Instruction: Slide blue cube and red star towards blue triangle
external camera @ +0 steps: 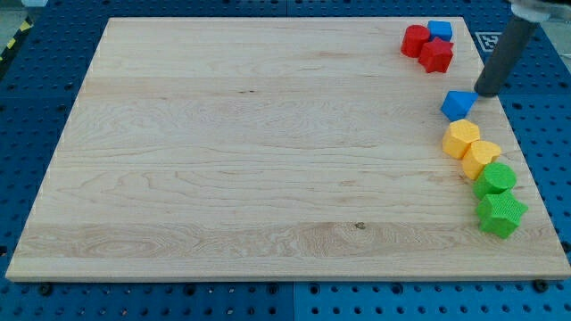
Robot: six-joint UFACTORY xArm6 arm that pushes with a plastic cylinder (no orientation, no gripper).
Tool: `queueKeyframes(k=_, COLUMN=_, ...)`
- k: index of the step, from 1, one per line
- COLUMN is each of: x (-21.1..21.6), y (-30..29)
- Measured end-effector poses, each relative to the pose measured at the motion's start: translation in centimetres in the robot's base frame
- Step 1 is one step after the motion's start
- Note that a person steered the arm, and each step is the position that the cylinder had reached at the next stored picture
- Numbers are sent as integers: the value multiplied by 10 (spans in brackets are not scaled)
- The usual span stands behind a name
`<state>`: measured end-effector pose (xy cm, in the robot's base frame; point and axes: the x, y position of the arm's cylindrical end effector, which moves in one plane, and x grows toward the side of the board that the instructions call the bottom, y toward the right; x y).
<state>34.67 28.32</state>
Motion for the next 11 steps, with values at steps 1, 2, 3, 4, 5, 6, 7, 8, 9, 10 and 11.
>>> queueKeyframes(k=1, x=-35, y=0)
queueKeyframes(k=2, x=-85, y=0)
queueKeyframes(k=3, x=-120, y=0)
queueKeyframes(k=4, x=-129, y=-10)
queueKeyframes(k=5, x=-140, y=-29)
queueKeyframes(k=6, x=-141, y=-37)
queueKeyframes(k=7, x=-131, y=-39)
queueKeyframes(k=8, x=-108, y=-39)
queueKeyframes(k=9, x=-106, y=-40)
queueKeyframes(k=10, x=-105, y=-45)
queueKeyframes(k=11, x=-105, y=-54)
